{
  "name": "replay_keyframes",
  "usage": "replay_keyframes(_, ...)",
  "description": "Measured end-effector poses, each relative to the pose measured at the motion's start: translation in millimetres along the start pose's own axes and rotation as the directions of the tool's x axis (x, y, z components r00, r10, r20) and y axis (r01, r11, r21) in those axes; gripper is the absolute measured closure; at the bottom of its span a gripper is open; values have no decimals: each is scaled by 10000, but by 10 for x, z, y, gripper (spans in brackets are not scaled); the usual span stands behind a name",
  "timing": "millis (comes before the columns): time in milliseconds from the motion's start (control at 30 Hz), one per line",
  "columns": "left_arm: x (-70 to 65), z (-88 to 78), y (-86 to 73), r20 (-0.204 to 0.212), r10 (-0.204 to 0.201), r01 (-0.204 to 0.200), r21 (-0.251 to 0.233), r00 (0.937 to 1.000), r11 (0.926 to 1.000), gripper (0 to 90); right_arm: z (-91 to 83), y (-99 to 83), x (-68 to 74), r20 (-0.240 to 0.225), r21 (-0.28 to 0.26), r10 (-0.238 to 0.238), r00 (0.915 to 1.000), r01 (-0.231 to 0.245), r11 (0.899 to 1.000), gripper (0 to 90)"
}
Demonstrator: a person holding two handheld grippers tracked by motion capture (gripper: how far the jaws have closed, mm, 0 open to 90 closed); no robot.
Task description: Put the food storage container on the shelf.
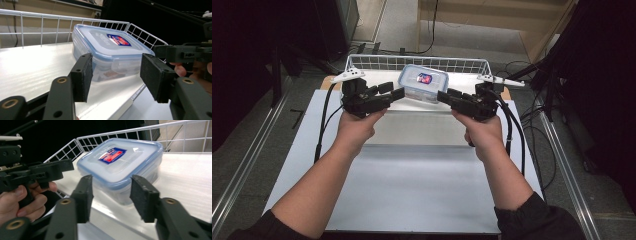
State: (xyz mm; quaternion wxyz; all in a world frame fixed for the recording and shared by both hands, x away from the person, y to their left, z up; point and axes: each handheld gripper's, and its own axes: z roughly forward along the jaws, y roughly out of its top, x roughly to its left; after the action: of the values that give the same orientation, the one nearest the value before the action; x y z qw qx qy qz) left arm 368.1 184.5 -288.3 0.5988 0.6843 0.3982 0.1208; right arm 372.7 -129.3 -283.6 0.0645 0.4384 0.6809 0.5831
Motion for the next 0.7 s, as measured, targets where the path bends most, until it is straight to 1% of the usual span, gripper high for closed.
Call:
replay_keyframes(33, 0, 0, 0, 0, 0, 0, 0, 10000, 10000, 426, 0, 0, 0, 0, 0, 0, 10000, 0, 10000, 556)
replay_keyframes(100, -37, -41, -32, -79, 213, -212, 62, 9997, 9998, 419, -25, -26, 51, 54, -37, -243, 9997, 244, 9997, 638)
replay_keyframes(133, -71, -74, -64, -194, 385, -385, 44, 9991, 9992, 405, -32, -60, 85, 135, -94, -531, 9985, 532, 9985, 776)
replay_keyframes(200, -84, -104, -84, -201, 400, -400, 12, 9990, 9992, 399, -20, -89, 104, 289, -69, -690, 9972, 692, 9976, 869)
replay_keyframes(233, -89, -120, -91, -179, 399, -400, -22, 9990, 9992, 396, -3, -103, 106, 272, -26, -731, 9970, 732, 9973, 900)
replay_keyframes(333, -99, -155, -104, -140, 433, -434, -89, 9990, 9990, 396, 85, -141, 112, 275, 262, -888, 9957, 881, 9958, 900)
replay_keyframes(400, -102, -163, -114, -127, 456, -457, -75, 9989, 9989, 396, 129, -152, 111, 309, 310, -863, 9958, 853, 9959, 900)
replay_keyframes(467, -111, -162, -127, -173, 674, -673, 38, 9976, 9977, 396, 167, -148, 84, 459, 335, -837, 9954, 822, 9961, 900)
replay_keyframes(533, -120, -157, -144, -151, 770, -769, 105, 9969, 9970, 395, 181, -138, 38, 596, 310, -694, 9958, 676, 9972, 900)
replay_keyframes(567, -131, -159, -157, -153, 762, -761, 77, 9970, 9971, 394, 180, -134, 11, 751, 273, -664, 9950, 645, 9975, 900)
replay_keyframes(600, -138, -165, -169, -122, 771, -770, 71, 9970, 9970, 394, 171, -130, -12, 803, 235, -600, 9950, 583, 9980, 900)
replay_keyframes(667, -149, -171, -188, -68, 791, -791, 52, 9968, 9969, 394, 139, -129, -28, 673, 178, -492, 9965, 481, 9987, 875)
replay_keyframes(700, -184, -195, -242, -94, 894, -894, 59, 9960, 9960, 389, 109, -136, -19, 519, 111, -526, 9973, 521, 9986, 834)
